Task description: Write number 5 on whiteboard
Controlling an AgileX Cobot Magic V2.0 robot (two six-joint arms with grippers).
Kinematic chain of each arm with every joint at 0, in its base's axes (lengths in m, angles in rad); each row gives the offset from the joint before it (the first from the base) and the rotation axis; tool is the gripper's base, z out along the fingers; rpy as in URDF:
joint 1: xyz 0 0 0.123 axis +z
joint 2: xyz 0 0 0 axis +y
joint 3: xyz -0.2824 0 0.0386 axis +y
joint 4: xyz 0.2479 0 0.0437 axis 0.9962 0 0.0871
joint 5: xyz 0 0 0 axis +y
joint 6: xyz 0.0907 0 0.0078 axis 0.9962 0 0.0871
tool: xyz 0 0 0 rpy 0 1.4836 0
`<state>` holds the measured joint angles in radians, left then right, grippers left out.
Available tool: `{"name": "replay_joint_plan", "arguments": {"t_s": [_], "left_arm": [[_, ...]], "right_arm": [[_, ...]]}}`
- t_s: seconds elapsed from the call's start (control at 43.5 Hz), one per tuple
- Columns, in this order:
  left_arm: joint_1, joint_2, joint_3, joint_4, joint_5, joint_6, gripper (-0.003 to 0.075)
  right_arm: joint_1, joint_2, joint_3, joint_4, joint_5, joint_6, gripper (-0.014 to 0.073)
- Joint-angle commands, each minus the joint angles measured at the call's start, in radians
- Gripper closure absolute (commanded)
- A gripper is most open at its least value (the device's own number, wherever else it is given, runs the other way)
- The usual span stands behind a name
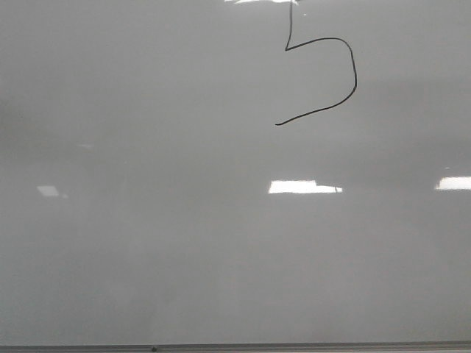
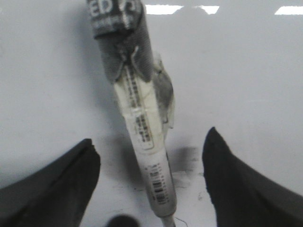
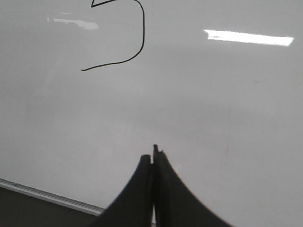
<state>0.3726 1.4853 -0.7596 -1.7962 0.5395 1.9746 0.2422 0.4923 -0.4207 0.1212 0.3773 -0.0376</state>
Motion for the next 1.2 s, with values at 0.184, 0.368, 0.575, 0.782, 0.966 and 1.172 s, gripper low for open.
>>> {"name": "replay_joint_plan", "arguments": {"t_s": [0.184,0.368,0.575,0.782,0.966,1.172], "left_arm": [[0.002,-0.142,-0.024,0.006,0.016,0.000,0.0164],[0.002,-0.262,0.007,0.006,0.041,-0.006,0.0166],[0.002,-0.428,0.077,0.009,0.161,-0.006,0.0320],[0.002,-0.564,0.134,0.057,0.243,-0.007,0.0586],[-0.015,-0.628,0.168,0.099,0.302,-0.026,0.0741],[-0.089,-0.654,0.180,0.127,0.302,-0.032,0.0741]], "right_arm": [[-0.007,0.002,-0.025,0.004,-0.083,0.001,0.0666],[-0.007,0.002,-0.025,0.004,-0.083,0.000,0.0666],[-0.007,0.002,-0.025,0.004,-0.104,0.000,0.0666],[-0.007,0.002,-0.025,0.004,-0.113,0.000,0.0666],[-0.007,0.002,-0.025,0.004,-0.114,0.000,0.0666],[-0.007,0.002,-0.025,0.004,-0.114,0.000,0.0666]]}}
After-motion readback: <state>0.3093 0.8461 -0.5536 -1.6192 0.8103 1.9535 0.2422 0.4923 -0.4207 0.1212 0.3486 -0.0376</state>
